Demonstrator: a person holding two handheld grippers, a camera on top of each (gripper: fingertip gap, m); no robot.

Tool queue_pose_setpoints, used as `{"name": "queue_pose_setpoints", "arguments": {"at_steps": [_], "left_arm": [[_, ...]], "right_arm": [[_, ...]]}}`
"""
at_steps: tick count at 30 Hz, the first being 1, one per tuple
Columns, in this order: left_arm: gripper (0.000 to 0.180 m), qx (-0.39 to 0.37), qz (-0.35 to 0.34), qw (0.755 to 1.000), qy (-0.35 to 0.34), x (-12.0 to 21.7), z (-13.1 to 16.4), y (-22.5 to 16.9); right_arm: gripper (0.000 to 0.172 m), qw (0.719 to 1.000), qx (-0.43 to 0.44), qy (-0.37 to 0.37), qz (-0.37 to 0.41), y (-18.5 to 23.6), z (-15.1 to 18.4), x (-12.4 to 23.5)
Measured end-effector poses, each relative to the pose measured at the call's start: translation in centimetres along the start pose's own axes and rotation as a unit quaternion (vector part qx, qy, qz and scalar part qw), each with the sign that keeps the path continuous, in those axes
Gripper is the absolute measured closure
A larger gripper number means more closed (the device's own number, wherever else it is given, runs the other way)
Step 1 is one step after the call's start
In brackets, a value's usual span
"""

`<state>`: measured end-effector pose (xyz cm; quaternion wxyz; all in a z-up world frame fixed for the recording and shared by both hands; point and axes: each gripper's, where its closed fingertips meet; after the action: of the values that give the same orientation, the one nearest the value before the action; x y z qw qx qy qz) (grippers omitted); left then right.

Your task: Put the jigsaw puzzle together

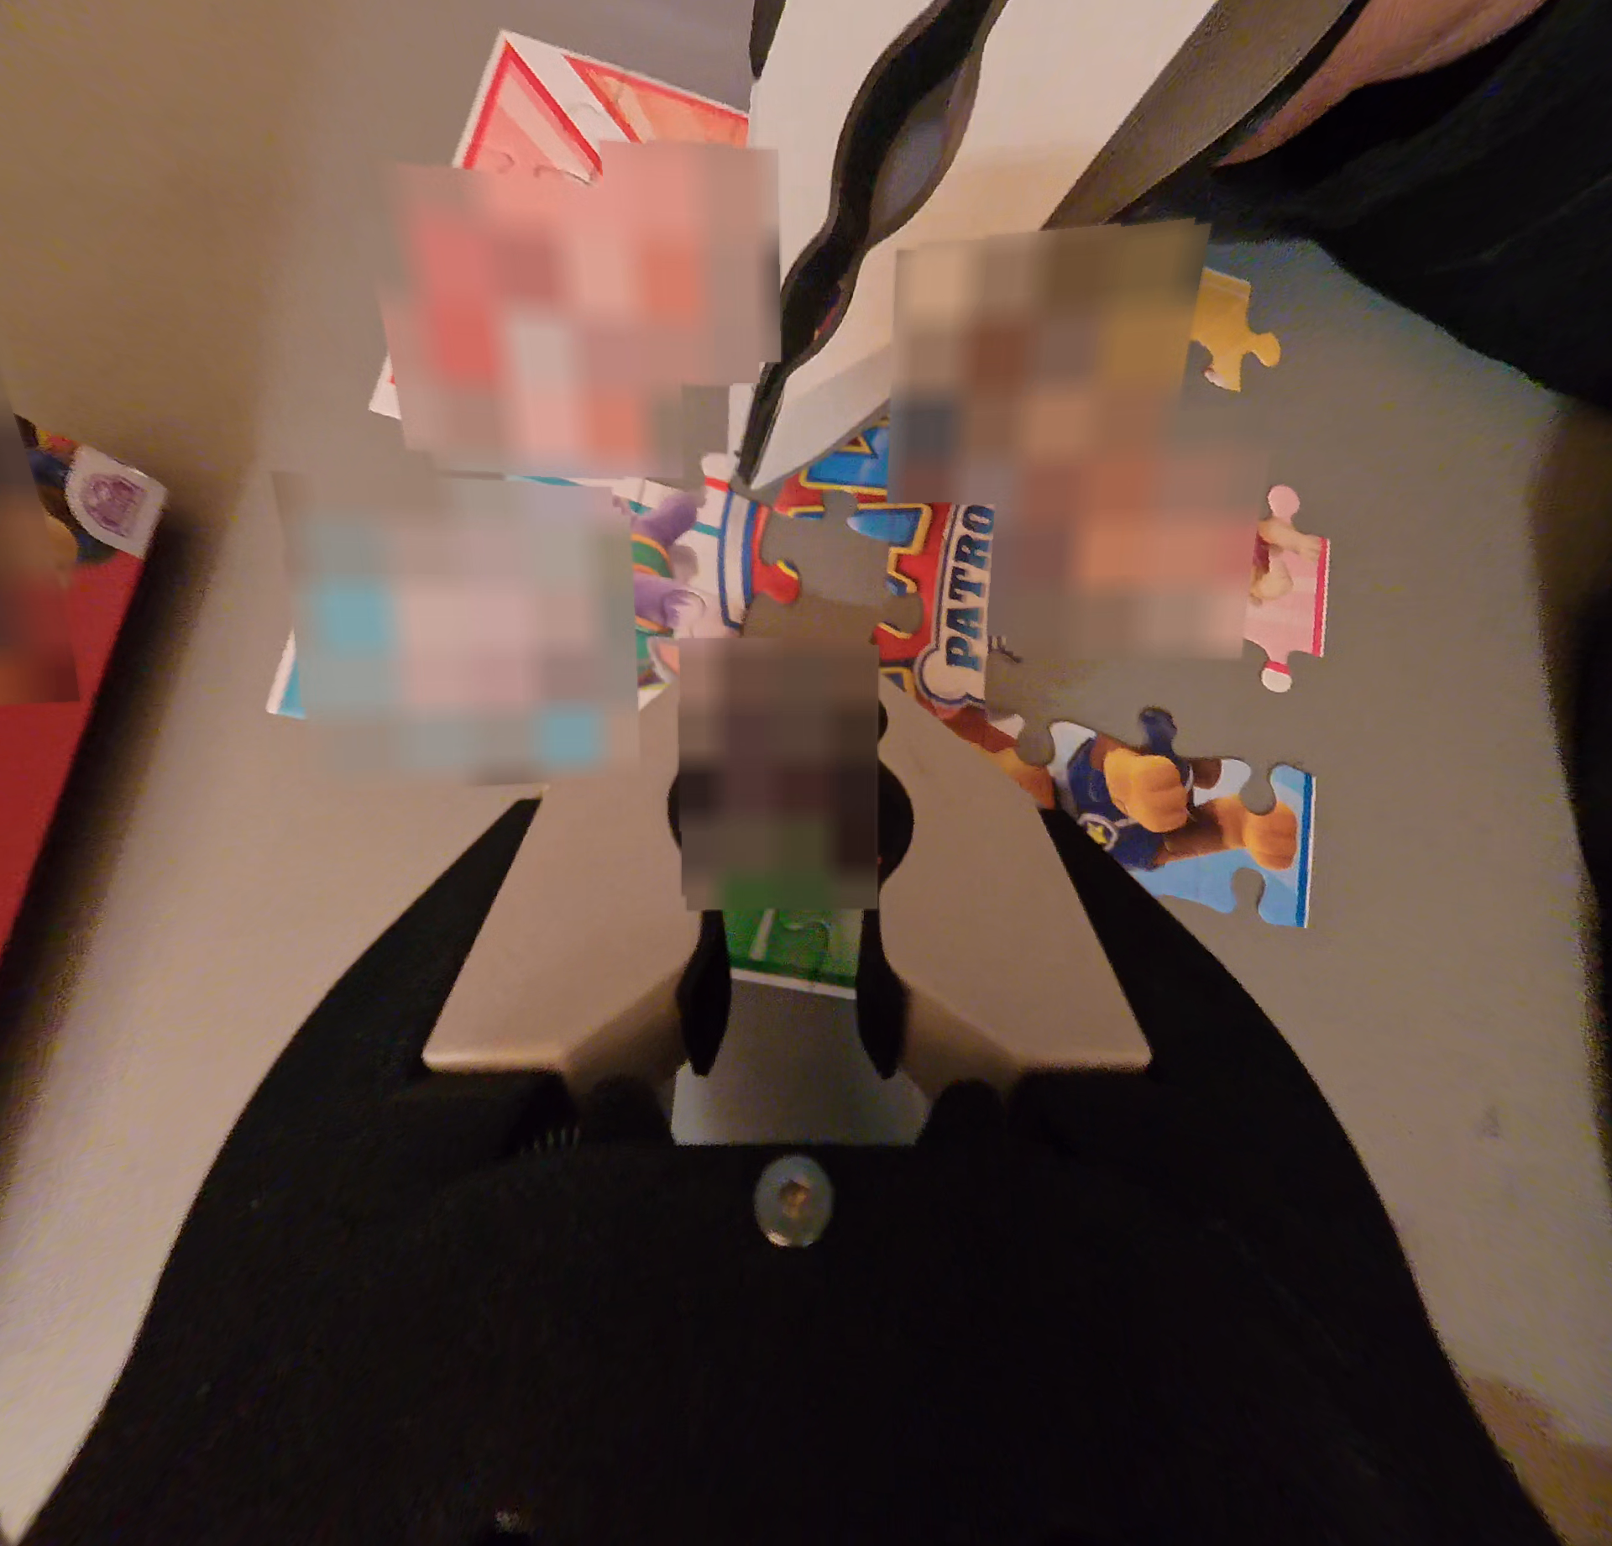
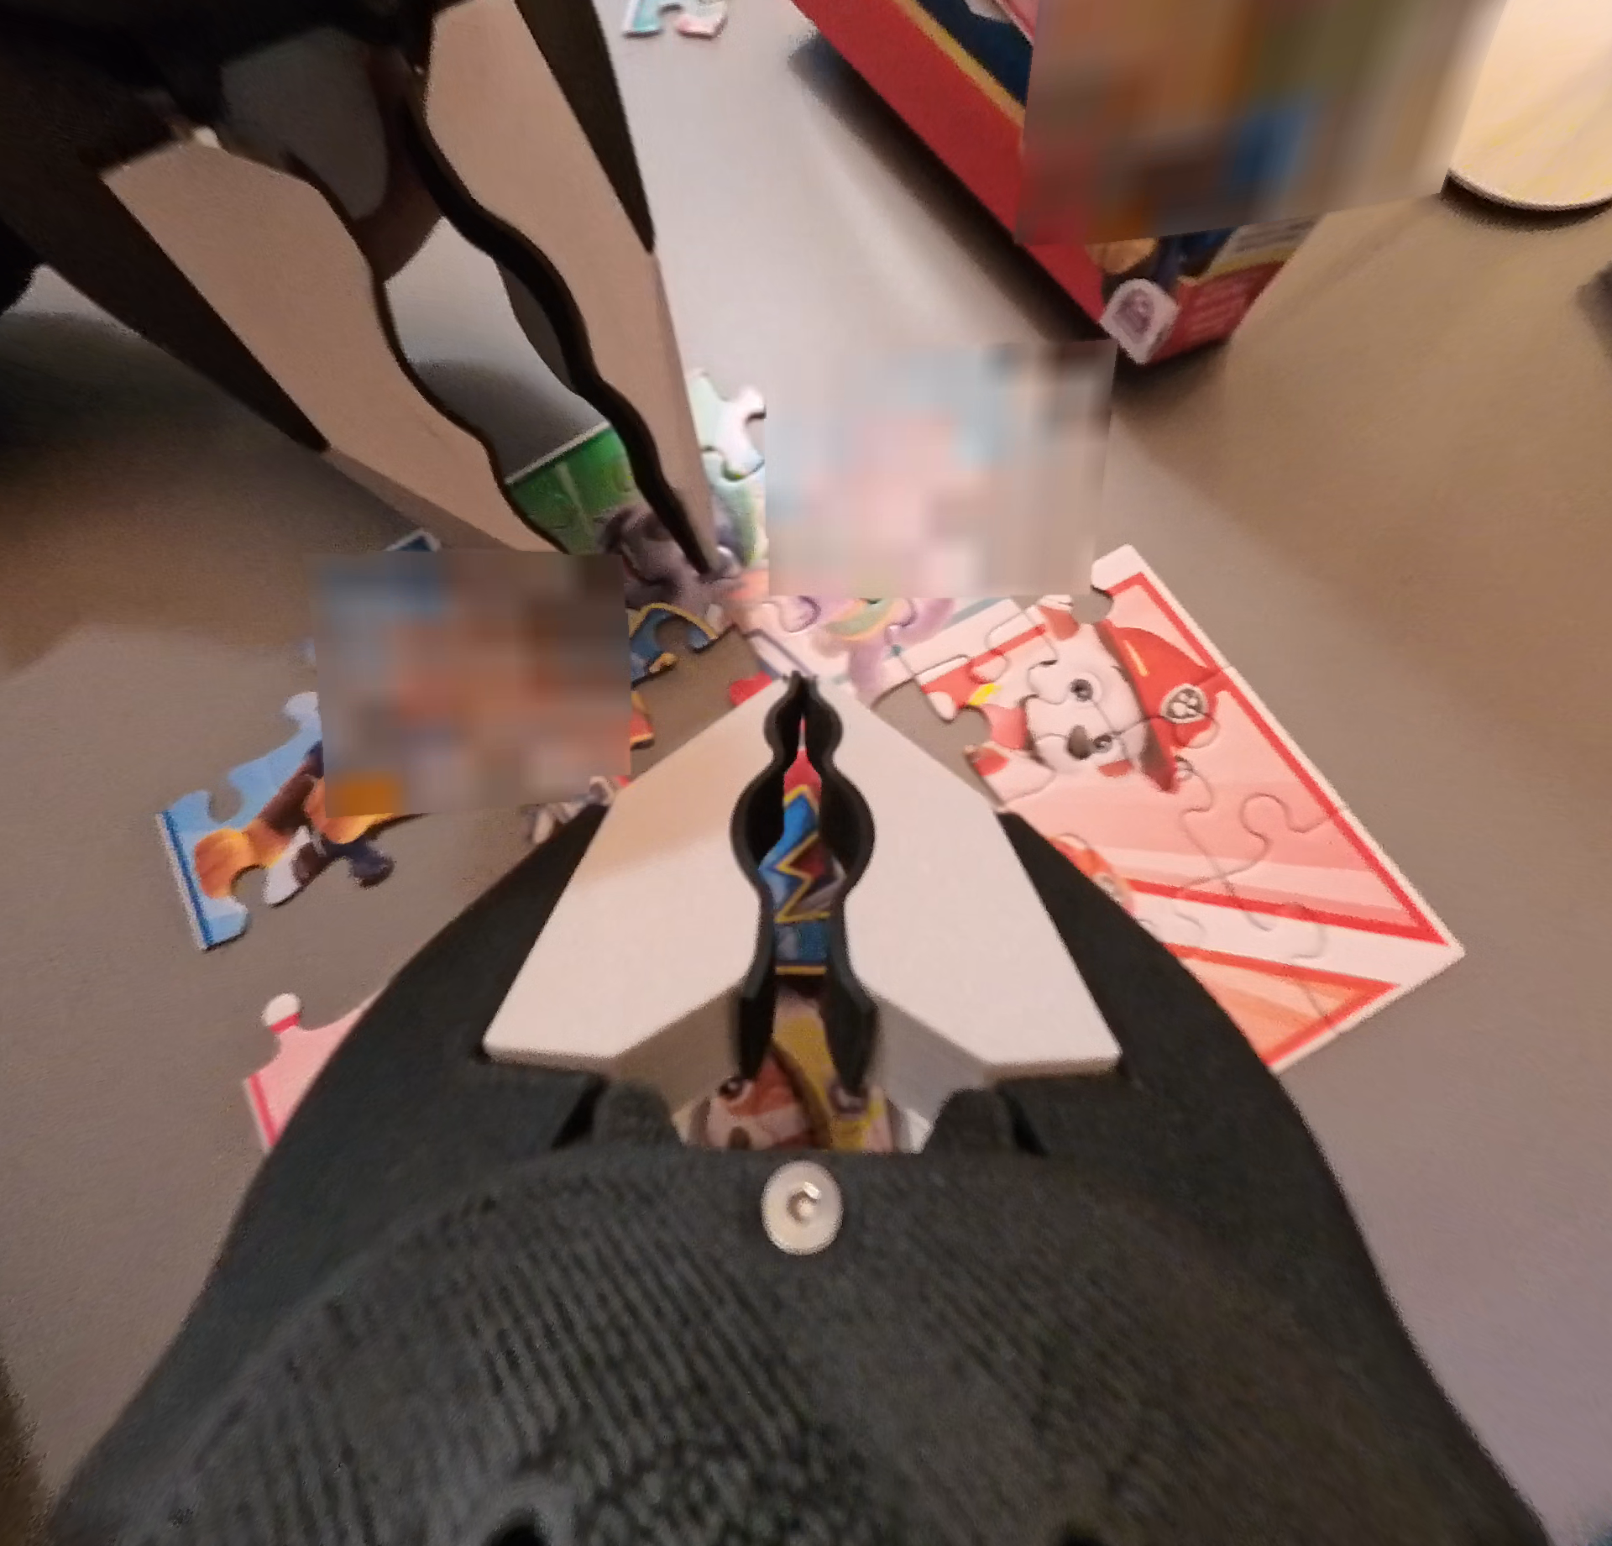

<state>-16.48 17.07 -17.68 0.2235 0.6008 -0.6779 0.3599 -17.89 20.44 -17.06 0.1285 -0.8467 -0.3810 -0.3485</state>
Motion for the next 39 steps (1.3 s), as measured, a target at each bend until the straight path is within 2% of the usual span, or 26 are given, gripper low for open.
{"name": "queue_pose_setpoints", "arguments": {"at_steps": [1, 7, 13, 16, 19, 23, 27, 31, 33, 35, 37, 39], "left_arm": [[0.159, 0.0, -0.003, 1.0, 0.004, -0.1, 0.3, -0.2], [0.165, 0.006, -0.017, 1.0, 0.016, -1.1, 1.4, -0.9], [0.166, 0.015, -0.032, 0.999, -0.014, -0.1, 0.7, -0.7], [0.171, 0.032, -0.056, 0.998, 0.006, -0.4, 1.9, 0.4], [0.176, 0.034, -0.076, 0.996, -0.012, 0.1, 1.5, 0.5], [0.176, 0.036, -0.103, 0.993, -0.037, 1.8, 1.7, 0.5], [0.175, 0.052, -0.127, 0.989, -0.056, 3.3, 3.0, 0.0], [0.175, 0.047, -0.178, 0.98, -0.078, 4.9, 4.4, -0.9], [0.176, 0.042, -0.202, 0.97, -0.129, 5.7, 4.4, -1.3], [0.18, 0.05, -0.196, 0.962, -0.186, 6.4, 4.1, -2.1], [0.18, 0.05, -0.204, 0.955, -0.209, 7.6, 3.6, -2.4], [0.18, 0.039, -0.216, 0.946, -0.238, 8.5, 3.2, -2.6]], "right_arm": [[0.172, 1.0, 0.002, -0.001, -0.008, 0.7, 0.0, 0.0], [0.172, 0.998, 0.026, 0.012, -0.047, 5.4, 0.8, -1.3], [0.172, 0.999, 0.016, 0.002, -0.028, 5.4, 0.8, -0.6], [0.172, 0.999, -0.013, 0.0, -0.044, 5.9, 1.3, -0.4], [0.172, 0.999, 0.005, 0.024, 0.02, 5.0, 2.7, 0.4], [0.172, 0.993, -0.029, -0.053, 0.104, 3.1, 1.6, 4.6], [0.171, 0.985, -0.092, -0.053, 0.139, 2.8, 4.1, 6.5], [0.17, 0.98, -0.087, -0.065, 0.169, 4.3, 4.9, 7.2], [0.172, 0.969, -0.067, -0.107, 0.211, 4.4, 4.4, 8.0], [0.172, 0.946, -0.048, -0.191, 0.258, 4.3, 3.5, 9.6], [0.172, 0.92, -0.026, -0.254, 0.299, 4.7, 2.6, 11.8], [0.172, 0.909, 0.001, -0.286, 0.304, 6.0, 2.0, 13.0]]}}
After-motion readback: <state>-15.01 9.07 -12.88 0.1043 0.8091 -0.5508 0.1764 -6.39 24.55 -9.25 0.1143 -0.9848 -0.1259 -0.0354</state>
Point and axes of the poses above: each gripper's, where its closed fingertips meet, x back along the fingers, z out of its underside, y = z × x across the jaws, and after that the axes turned 5 degrees about x, right-handed
